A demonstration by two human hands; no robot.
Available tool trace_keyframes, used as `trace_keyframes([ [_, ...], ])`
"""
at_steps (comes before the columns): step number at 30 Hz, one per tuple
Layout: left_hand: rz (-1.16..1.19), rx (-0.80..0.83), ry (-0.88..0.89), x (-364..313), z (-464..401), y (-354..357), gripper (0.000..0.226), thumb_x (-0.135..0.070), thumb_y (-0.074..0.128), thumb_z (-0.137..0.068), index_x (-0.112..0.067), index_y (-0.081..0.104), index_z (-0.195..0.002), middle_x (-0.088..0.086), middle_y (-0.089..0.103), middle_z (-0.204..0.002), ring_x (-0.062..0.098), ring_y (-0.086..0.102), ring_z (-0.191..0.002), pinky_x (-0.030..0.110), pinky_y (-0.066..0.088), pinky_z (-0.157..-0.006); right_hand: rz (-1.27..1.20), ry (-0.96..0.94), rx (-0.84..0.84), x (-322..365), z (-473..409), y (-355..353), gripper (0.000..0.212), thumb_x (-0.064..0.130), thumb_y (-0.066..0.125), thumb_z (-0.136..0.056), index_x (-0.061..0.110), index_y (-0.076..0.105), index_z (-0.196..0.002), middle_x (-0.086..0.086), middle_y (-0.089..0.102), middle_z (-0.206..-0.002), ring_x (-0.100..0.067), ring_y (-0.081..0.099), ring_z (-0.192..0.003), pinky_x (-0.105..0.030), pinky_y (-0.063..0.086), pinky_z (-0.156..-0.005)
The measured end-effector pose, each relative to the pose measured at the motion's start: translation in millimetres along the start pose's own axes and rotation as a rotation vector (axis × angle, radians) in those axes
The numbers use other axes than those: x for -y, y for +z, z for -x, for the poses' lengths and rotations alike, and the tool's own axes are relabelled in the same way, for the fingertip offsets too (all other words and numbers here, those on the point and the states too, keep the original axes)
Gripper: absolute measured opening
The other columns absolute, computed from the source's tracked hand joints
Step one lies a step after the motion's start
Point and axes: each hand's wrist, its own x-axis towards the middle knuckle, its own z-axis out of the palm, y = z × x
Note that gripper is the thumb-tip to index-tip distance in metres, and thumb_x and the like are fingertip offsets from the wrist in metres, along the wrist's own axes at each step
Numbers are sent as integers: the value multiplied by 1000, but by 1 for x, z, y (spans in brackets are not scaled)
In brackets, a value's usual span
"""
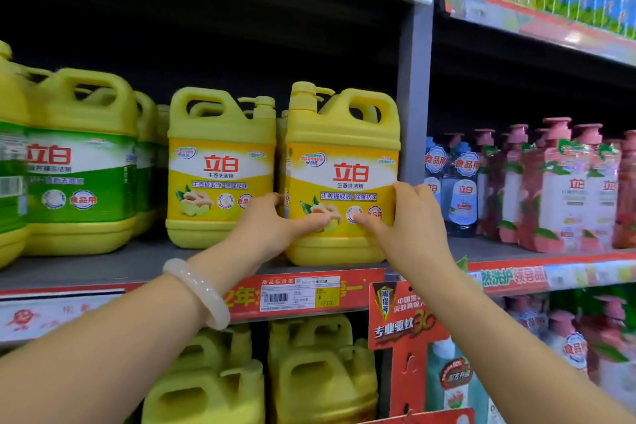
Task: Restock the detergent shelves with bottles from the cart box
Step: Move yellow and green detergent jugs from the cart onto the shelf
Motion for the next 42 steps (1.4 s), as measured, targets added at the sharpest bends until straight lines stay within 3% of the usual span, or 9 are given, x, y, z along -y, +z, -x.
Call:
trace_keyframes([
  [7,-203,58,11,0,4,-1,79,-52,74,-71,-15,44,-134,2,53,-134,19,52,-119,34,45,-99,-38,21,-28,5,5,3,66,41,67,-83,11,38,-134,-12,41,-126,-30,43,-118,-40,42,-88],
  [11,-461,15,158,3,28,-23,82,-48,69,-78,-13,30,-142,7,38,-146,23,35,-135,34,31,-109,-59,-168,-127,36,30,7,68,32,69,-84,10,37,-140,-11,39,-132,-28,35,-124,-33,33,-96],
  [14,-636,-12,255,16,61,-62,81,-41,66,-83,-14,25,-147,7,29,-151,22,26,-140,31,24,-111,-41,-336,21,86,56,20,62,27,69,-81,9,43,-135,-10,40,-131,-29,36,-123,-30,27,-99],
  [18,-940,-52,247,52,118,-153,75,-38,66,-82,-13,32,-143,8,38,-141,27,37,-131,36,32,-108,53,-539,260,178,101,48,58,29,66,-82,11,42,-131,-10,38,-133,-30,37,-124,-36,31,-103],
  [22,-1285,-27,-11,90,205,-275,67,-40,65,-81,-13,37,-136,11,41,-137,31,40,-126,42,39,-102,80,-688,520,286,184,78,59,36,68,-82,12,41,-129,-11,38,-132,-33,38,-124,-42,39,-101],
  [27,-1395,-7,-444,146,357,-417,52,-34,62,-85,-12,42,-128,12,43,-132,31,44,-123,39,42,-93,34,-929,802,418,327,115,57,39,65,-83,13,43,-128,-12,42,-130,-33,42,-123,-41,42,-97],
  [34,-1281,-6,-1035,213,572,-537,53,-37,58,-87,-11,42,-130,12,42,-130,32,42,-124,42,42,-97,-23,-1239,1151,543,534,141,49,33,64,-85,11,47,-125,-12,43,-131,-32,42,-124,-39,41,-98],
  [39,-1219,-96,-1220,223,656,-605,68,-38,59,-87,-13,31,-143,9,35,-143,29,35,-132,40,38,-102,-11,-1363,1274,605,619,149,47,25,61,-87,11,47,-130,-13,43,-134,-34,41,-127,-44,41,-98],
  [42,-1183,-132,-1292,235,687,-646,57,-41,60,-84,-14,43,-132,10,46,-131,30,44,-122,39,44,-97,-17,-1404,1297,639,649,165,42,24,59,-87,9,50,-125,-14,46,-131,-34,46,-123,-43,44,-94],
])
